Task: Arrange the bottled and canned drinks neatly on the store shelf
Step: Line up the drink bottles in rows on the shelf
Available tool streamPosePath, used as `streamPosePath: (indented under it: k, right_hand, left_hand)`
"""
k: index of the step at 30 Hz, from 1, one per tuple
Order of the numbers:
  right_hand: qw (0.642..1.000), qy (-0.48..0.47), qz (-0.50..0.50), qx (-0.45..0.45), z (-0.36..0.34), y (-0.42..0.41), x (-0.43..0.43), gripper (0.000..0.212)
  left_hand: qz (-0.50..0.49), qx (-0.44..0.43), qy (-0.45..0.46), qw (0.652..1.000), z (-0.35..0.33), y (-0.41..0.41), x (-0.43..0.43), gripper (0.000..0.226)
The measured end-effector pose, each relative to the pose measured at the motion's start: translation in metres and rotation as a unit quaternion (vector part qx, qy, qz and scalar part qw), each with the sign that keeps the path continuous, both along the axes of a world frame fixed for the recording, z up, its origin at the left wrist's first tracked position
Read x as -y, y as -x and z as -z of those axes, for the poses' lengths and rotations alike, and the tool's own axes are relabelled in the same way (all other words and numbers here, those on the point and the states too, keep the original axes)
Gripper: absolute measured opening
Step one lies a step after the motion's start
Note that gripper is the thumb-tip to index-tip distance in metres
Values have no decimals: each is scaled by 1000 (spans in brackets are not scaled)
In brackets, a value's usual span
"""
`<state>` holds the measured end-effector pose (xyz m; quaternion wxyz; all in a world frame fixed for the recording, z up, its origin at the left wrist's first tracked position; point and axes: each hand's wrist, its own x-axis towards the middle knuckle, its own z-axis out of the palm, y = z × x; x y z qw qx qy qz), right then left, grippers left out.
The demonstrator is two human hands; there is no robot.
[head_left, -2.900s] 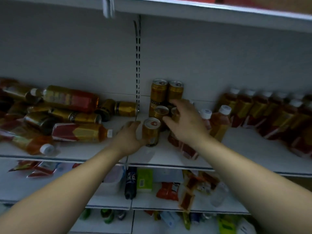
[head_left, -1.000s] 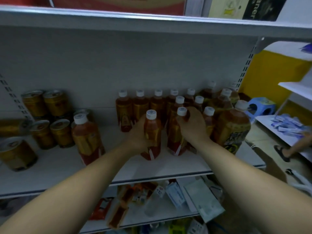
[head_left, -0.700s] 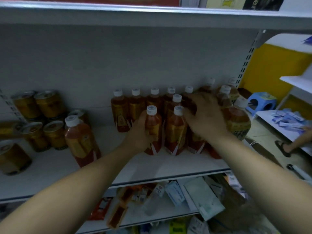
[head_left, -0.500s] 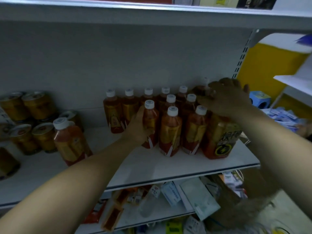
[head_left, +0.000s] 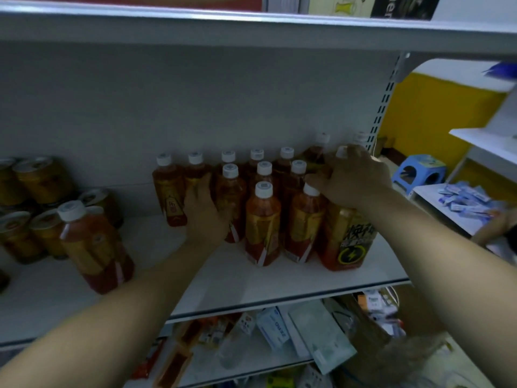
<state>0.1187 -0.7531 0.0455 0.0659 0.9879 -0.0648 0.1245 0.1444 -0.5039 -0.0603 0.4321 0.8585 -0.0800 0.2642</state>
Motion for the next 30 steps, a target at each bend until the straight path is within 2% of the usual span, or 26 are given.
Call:
streamPosePath:
  k: [2,3,5,7,10,16,19,22,26,28,30]
  right_hand:
    - [1000,4,0,15,4,-1,1,84]
    - [1000,3,-1,22,6,-2,1,82]
    - [999,-2,-6,33,7,-3,3,81]
    - [999,-5,-7,31,7,-3,5,87]
    - [1000,-13,-22,4,6,-2,8,92]
    - [1000,-13,-15,9,5,2,3,85]
    - [999,-40,-18,29,5,0,3,74]
    - [995,-74,-25,54,4,0,7,63]
    - [984,-142,-86,63,4,5,19,44]
    - [978,-167,-114,50,3,5,29,45]
    - [979,-152,-129,37,6,1,40,50]
  left_hand:
    - [74,11,63,995,2,26,16,47]
    - [108,-32,68,991,1,37,25,49]
    - [160,-105,90,978,13,42,43,74]
    - [177,-131,113,969,19,37,52,83]
    - [213,-145,118,959,17,30,55,75]
    - [232,-186,101,949,18,21,50,91]
    - [212,-206,92,951,16,20,48,101]
    - [162,-172,70,969,13,19,47,109]
    - [69,-11,3,998,-12,34,61,89]
    - [54,47,-71,995,-24,37,70,80]
    - [53,64,-173,981,-35,36,81,70]
